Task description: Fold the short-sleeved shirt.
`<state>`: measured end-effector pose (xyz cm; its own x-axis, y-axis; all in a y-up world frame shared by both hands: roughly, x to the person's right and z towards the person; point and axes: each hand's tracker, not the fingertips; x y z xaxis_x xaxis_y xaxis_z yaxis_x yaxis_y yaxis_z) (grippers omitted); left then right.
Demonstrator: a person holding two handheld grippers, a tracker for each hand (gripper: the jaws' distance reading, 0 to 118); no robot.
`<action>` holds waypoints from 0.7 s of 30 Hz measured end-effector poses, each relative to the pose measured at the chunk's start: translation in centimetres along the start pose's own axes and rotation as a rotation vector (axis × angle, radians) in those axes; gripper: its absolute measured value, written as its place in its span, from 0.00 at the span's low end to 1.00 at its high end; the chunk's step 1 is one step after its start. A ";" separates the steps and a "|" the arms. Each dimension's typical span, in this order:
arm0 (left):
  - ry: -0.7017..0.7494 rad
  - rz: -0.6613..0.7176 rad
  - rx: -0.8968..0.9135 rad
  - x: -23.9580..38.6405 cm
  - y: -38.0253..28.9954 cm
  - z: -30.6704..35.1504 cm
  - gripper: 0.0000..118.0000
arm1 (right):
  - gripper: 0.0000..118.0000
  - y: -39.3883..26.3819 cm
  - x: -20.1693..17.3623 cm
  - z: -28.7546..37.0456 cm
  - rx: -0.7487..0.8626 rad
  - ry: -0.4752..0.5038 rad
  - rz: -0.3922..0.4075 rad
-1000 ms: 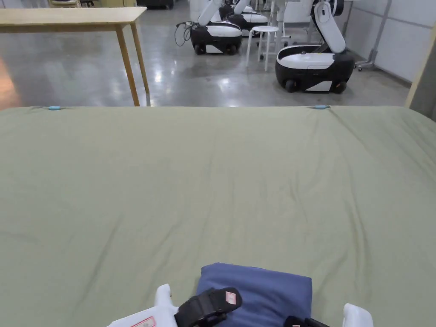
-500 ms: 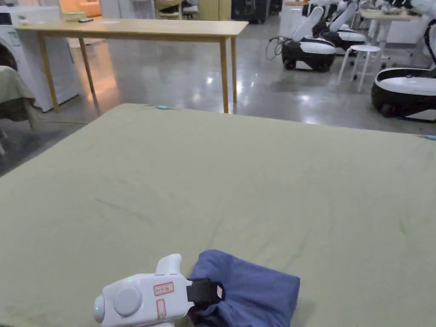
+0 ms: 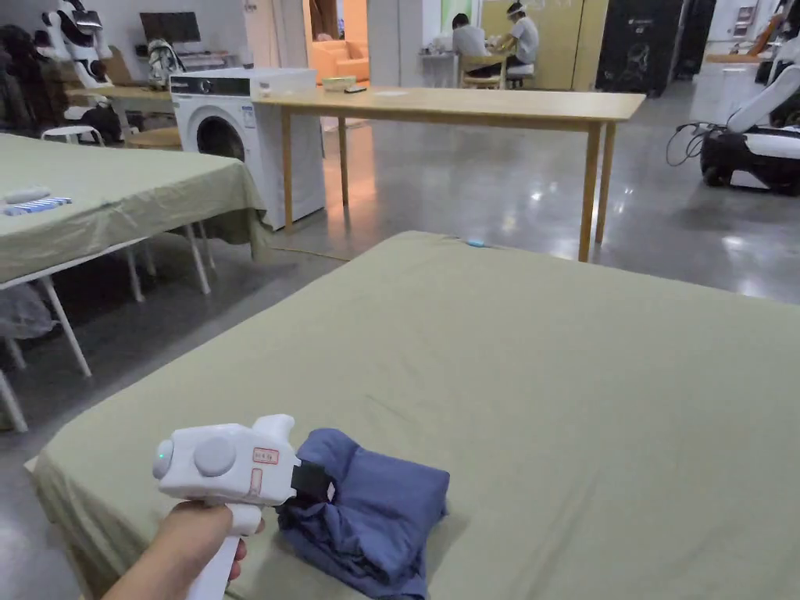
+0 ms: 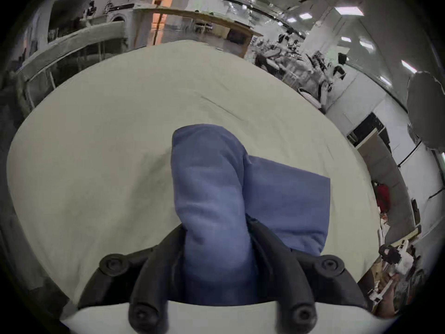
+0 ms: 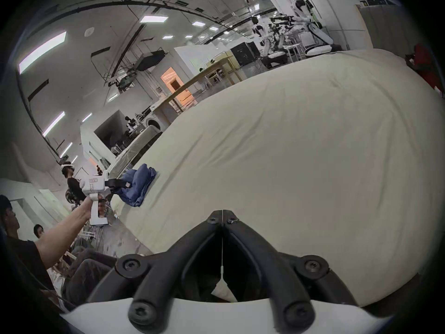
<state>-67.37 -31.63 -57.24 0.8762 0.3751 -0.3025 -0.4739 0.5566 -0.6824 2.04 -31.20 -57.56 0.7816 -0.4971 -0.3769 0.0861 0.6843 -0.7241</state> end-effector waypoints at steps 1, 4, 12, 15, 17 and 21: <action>0.018 -0.022 0.033 0.4 -0.5 0.2 0.26 | 0.01 0.0 -0.1 0.0 0.000 0.000 0.001; 0.050 -0.046 0.067 0.8 -1.1 1.6 0.98 | 0.01 0.2 -0.1 0.1 0.001 -0.004 0.005; 0.219 -0.324 0.461 14.2 -3.4 11.3 0.38 | 0.00 1.2 0.6 3.6 0.105 -0.126 0.085; 0.207 -0.372 0.607 23.0 -6.6 13.2 0.00 | 0.00 4.0 0.1 7.0 0.266 -0.238 0.140; 0.114 -0.414 0.636 28.4 -8.6 13.9 0.00 | 0.00 6.9 -0.1 9.8 0.383 -0.302 0.229; 0.029 -0.475 0.682 37.9 -10.0 13.6 0.00 | 0.00 13.0 -1.3 14.0 0.557 -0.401 0.378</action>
<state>-30.63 -12.92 -52.80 0.9939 -0.0266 -0.1071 0.0056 0.9815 -0.1916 10.77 -14.22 -58.41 0.9739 -0.0190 -0.2262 -0.0159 0.9883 -0.1516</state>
